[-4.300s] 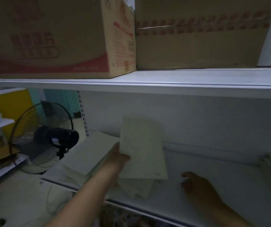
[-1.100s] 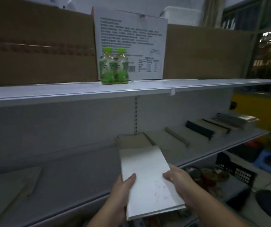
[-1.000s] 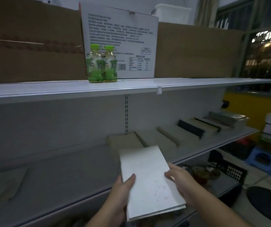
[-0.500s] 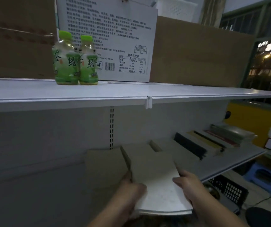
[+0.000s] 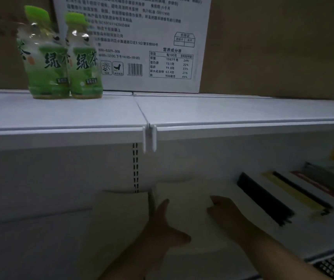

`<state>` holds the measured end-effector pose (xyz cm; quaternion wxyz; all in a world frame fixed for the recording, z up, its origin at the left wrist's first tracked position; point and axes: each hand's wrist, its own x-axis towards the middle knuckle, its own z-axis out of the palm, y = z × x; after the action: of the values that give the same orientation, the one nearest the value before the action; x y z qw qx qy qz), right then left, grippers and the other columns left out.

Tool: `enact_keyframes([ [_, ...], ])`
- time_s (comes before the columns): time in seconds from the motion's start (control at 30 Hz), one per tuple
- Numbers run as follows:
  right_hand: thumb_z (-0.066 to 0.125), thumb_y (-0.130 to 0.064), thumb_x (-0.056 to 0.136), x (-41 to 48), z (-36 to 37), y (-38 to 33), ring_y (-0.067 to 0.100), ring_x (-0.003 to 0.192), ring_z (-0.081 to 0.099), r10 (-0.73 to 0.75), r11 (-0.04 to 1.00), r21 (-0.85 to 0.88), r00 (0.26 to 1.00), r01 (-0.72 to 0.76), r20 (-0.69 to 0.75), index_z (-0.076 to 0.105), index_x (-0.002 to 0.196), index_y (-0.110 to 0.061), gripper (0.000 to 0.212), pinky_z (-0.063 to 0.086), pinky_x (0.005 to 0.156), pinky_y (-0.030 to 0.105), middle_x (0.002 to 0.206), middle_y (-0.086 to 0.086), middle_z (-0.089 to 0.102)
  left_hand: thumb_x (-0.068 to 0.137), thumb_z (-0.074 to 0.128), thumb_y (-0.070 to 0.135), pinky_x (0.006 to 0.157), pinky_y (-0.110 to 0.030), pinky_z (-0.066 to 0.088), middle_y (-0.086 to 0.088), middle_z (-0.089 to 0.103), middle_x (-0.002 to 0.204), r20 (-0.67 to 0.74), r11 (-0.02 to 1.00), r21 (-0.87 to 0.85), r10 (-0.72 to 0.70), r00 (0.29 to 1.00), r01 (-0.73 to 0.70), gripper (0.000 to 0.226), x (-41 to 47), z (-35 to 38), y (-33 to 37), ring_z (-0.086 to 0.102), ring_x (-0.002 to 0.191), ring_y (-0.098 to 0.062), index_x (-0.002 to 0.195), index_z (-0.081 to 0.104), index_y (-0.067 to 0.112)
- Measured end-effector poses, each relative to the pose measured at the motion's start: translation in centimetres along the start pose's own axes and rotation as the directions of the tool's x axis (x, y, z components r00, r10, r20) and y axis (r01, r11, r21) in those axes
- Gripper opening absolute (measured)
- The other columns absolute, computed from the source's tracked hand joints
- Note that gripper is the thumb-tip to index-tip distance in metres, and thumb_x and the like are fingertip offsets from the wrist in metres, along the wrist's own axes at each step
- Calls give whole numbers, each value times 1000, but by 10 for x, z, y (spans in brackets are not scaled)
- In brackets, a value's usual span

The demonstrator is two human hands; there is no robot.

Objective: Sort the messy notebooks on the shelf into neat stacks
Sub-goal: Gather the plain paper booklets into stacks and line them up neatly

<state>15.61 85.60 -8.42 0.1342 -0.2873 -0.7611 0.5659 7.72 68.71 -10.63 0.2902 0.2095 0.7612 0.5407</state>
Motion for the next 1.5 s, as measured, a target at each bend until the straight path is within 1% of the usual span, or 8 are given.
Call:
enact_keyframes([
  [0.3,44,-2,91,50,22,37,27,128,46,-218,887,-407,975,216,41,29,146,-10,58,36,100,22,144,13,42,68,79,42,120,-34,10,-18,-37,148,-132,653,752,23,991,85,117,11,31,-4,-28,141,-29,151,-4,30],
  [0.47,61,-4,64,60,36,65,46,93,66,-418,756,-536,907,376,46,70,95,3,34,57,68,51,110,36,61,73,79,32,113,-36,29,-11,-38,149,-109,704,707,13,994,69,112,10,26,-7,-20,144,-27,151,-2,29],
  [0.73,50,-26,75,50,29,60,29,94,68,-614,536,-618,768,575,181,73,85,-14,28,57,80,40,100,11,70,73,80,30,117,-28,17,-11,-41,147,-80,699,710,-32,996,80,112,11,25,-4,-22,143,-27,152,0,24],
  [1.07,60,-21,67,47,26,50,18,66,69,-593,489,-661,773,568,226,69,69,-21,10,54,56,25,71,-3,69,84,66,14,102,-8,34,6,4,158,-209,859,509,196,958,-65,80,-31,36,21,25,138,-3,150,20,20],
  [1.17,43,-22,87,38,28,34,17,103,64,-504,427,-768,831,477,236,68,91,-23,26,47,95,34,99,-2,69,90,57,29,109,-20,31,11,5,159,-240,817,576,208,948,-33,51,-59,3,31,35,137,-12,139,42,30],
  [1.3,21,-39,83,30,39,3,16,114,59,-397,153,-874,839,461,373,62,114,-17,56,-9,117,23,117,3,64,96,46,37,105,-19,29,7,26,155,-348,683,721,208,914,119,45,-109,-80,15,39,133,-17,140,39,32],
  [1.4,40,-27,92,3,72,-48,16,124,50,-311,68,-899,866,432,393,52,127,-21,37,31,109,27,134,0,53,98,42,38,104,-18,30,3,39,149,-450,598,759,194,872,258,44,-150,-148,-6,40,133,-16,140,41,26],
  [1.5,40,-25,94,-45,146,-93,22,134,39,-437,24,-798,725,602,533,47,135,-18,43,29,113,29,143,6,45,99,38,40,108,-22,28,-3,34,152,-537,557,743,169,826,370,50,-196,-218,-23,35,138,-20,144,36,19],
])
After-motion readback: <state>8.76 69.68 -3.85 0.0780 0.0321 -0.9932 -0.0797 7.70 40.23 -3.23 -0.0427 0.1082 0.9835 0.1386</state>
